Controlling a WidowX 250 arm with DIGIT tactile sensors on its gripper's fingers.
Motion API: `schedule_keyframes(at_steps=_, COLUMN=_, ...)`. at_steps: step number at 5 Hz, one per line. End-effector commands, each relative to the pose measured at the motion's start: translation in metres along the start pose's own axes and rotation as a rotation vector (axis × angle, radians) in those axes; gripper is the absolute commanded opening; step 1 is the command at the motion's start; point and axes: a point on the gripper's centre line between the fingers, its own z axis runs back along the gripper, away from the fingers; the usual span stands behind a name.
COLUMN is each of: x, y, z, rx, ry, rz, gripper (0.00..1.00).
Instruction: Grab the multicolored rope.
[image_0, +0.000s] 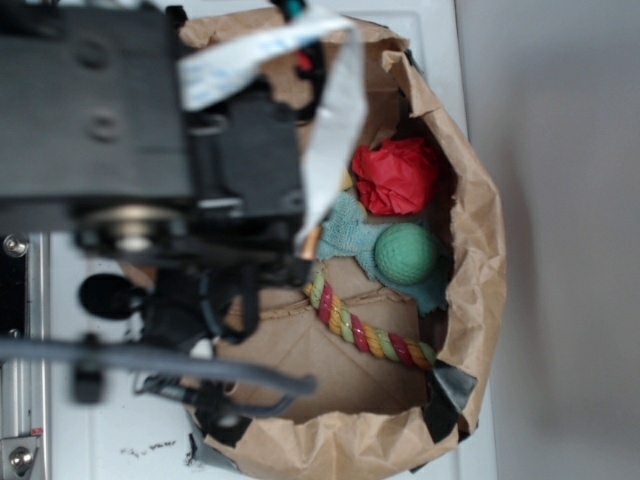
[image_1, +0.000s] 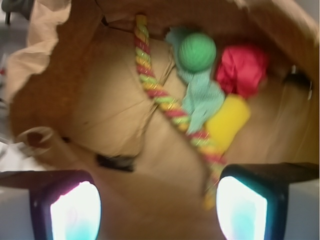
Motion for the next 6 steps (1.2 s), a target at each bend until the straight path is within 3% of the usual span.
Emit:
schedule_keyframes(at_steps=1, x=0.01, y=-0.003, z=0.012, rx=0.02, ry=-0.043, rz=-0.011, gripper=1.0)
schedule_keyframes(at_steps=2, x=0.01, y=-0.003, z=0.012, rx=0.02, ry=-0.043, rz=-0.011, gripper=1.0)
schedule_keyframes(at_steps=3, x=0.006, y=-0.003, z=-0.006, rx=-0.024, ry=-0.059, rz=-0.185, gripper=1.0)
schedule_keyframes(at_steps=4, x=0.015, y=0.007, z=-0.032, rx=-0.019, ry=-0.083, rz=-0.279, gripper=1.0)
schedule_keyframes(at_steps=5, x=0.014, y=0.016, z=-0.049, rx=-0.029, ry=-0.043, rz=-0.249, gripper=1.0)
schedule_keyframes(at_steps=6, x=0.007, y=0.017, z=-0.072, rx=-0.083, ry=0.019, rz=-0.256, gripper=1.0)
